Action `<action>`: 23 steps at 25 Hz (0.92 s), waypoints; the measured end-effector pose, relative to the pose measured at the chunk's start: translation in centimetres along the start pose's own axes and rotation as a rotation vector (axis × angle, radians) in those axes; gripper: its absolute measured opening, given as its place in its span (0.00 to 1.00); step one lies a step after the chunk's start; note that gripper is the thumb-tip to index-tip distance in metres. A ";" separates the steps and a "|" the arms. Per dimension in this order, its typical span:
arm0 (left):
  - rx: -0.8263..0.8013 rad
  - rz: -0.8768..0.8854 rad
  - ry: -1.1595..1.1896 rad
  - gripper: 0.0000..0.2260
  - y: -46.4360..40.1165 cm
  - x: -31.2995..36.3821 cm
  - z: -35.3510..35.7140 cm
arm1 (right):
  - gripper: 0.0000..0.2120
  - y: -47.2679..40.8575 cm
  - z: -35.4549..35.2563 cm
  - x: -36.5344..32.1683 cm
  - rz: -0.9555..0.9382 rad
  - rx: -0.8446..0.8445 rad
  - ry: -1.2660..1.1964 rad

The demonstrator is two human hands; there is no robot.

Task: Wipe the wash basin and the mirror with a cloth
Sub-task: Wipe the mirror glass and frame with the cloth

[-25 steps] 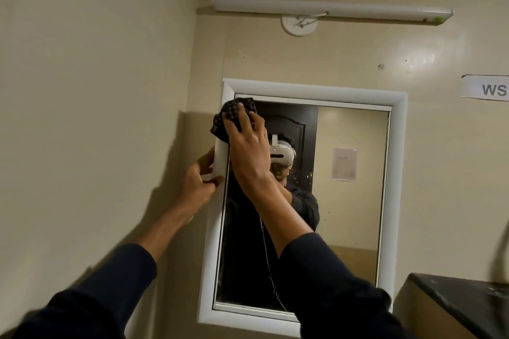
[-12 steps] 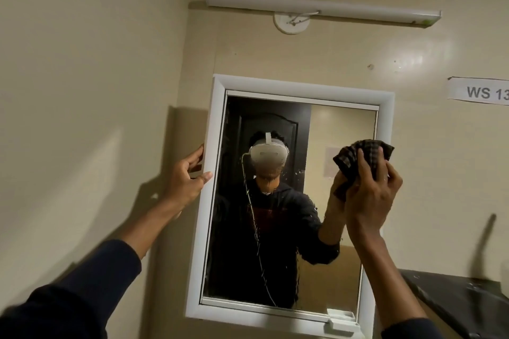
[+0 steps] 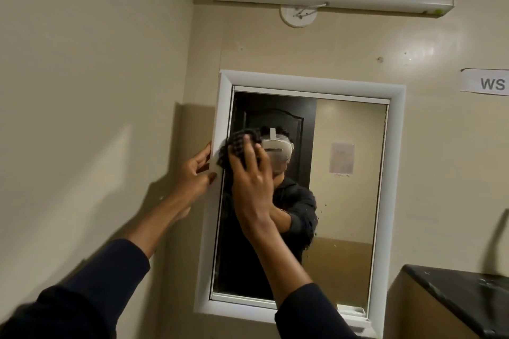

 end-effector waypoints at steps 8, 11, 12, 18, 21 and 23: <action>-0.018 -0.033 0.060 0.33 -0.2 0.4 -0.8 | 0.20 1.4 -0.4 5.7 -0.457 -0.108 0.080; 0.017 -0.028 0.054 0.32 0.1 0.5 -0.4 | 0.22 2.7 -3.3 12.7 -0.137 -0.021 0.153; 0.020 -0.027 0.051 0.32 0.1 0.6 -0.3 | 0.23 3.3 -4.3 15.1 0.035 0.012 0.153; 0.009 -0.017 0.009 0.32 0.2 0.6 -0.3 | 0.26 5.7 -7.1 18.7 0.548 0.145 0.105; 0.009 -0.008 -0.026 0.32 0.3 0.7 -0.4 | 0.28 4.5 -6.5 16.0 0.755 0.205 0.027; 0.004 0.000 -0.039 0.32 0.4 0.7 -0.4 | 0.28 2.9 -5.3 13.8 0.760 0.183 0.006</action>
Point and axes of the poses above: each hand's wrist, its own y-axis away from the middle knuckle, its own z-axis out of the palm, x = y × z, the point moved 3 cm from there along -y, towards the middle knuckle, and after that the axes turned 12 degrees about y, right-handed, at the moved point
